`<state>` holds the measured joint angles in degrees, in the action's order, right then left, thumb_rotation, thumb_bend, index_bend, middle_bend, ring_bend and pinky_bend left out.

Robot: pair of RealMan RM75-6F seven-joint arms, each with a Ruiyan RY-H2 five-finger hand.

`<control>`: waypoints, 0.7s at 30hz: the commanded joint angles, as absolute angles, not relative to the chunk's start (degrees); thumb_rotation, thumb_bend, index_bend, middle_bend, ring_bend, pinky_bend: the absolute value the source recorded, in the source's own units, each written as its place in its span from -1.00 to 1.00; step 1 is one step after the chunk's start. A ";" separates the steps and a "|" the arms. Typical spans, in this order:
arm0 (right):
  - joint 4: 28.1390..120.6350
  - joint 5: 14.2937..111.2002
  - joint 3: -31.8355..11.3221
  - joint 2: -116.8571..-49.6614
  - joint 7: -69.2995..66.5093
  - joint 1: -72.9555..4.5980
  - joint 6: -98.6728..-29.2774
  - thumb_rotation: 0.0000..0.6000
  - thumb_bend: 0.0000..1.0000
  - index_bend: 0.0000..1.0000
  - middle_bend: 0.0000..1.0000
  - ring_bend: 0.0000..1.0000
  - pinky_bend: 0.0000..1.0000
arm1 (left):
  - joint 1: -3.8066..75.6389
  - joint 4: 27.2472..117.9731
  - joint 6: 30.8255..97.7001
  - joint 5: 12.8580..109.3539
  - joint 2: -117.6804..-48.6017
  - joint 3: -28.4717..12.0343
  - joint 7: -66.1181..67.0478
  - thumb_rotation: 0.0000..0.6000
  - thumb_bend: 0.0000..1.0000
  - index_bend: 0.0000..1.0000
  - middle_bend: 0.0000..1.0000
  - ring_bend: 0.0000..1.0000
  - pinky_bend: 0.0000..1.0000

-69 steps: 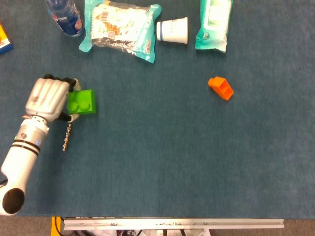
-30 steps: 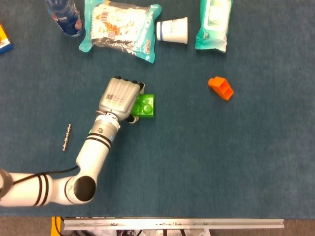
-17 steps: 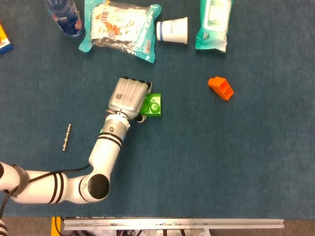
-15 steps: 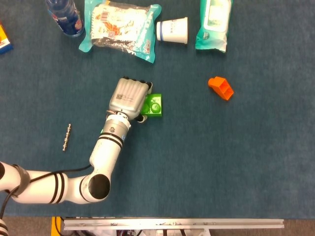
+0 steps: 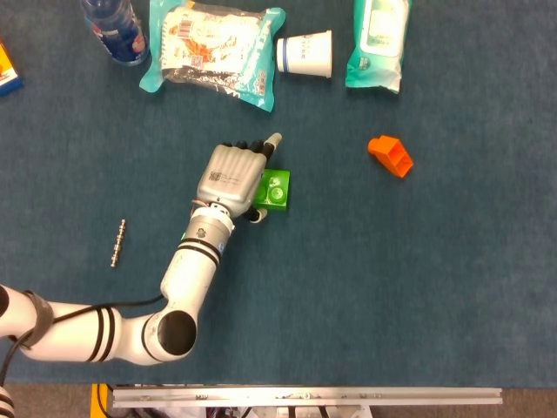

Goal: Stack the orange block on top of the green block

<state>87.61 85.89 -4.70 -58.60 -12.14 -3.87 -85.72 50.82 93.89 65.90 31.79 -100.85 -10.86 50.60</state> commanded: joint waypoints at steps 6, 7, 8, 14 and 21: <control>87.99 87.58 -4.46 -57.91 -11.82 -4.75 -85.19 1.00 -0.70 -0.83 -0.51 -0.66 -0.59 | 48.12 101.88 70.02 36.57 -95.07 -9.23 47.93 0.98 -0.68 -1.00 -0.63 -0.56 -0.38; 88.16 87.99 -4.38 -57.67 -11.75 -4.92 -85.09 1.00 -0.70 -0.83 -0.51 -0.66 -0.59 | 47.50 102.86 70.62 37.47 -94.02 -8.77 47.42 1.00 -0.68 -1.00 -0.63 -0.56 -0.38; 88.32 88.37 -4.31 -57.46 -11.67 -5.10 -85.02 1.00 -0.70 -0.83 -0.51 -0.66 -0.59 | 46.81 103.85 71.23 38.42 -92.90 -8.32 46.78 1.00 -0.68 -1.00 -0.62 -0.56 -0.38; 89.87 90.09 -4.04 -56.40 -10.27 -6.49 -83.81 1.00 -0.70 -0.83 -0.50 -0.66 -0.58 | 40.68 107.44 76.76 47.47 -85.93 -5.28 39.53 1.00 -0.68 -0.95 -0.61 -0.55 -0.38; 90.77 92.48 -3.91 -57.85 -8.78 -8.80 -82.33 1.00 -0.70 -0.77 -0.45 -0.64 -0.56 | 32.34 105.98 82.71 58.92 -77.87 -1.74 27.68 1.00 -0.68 -0.68 -0.46 -0.49 -0.37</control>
<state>90.84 91.96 -3.93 -57.36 -8.79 -8.34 -82.54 35.86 106.61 79.87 55.02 -81.27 -3.66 31.86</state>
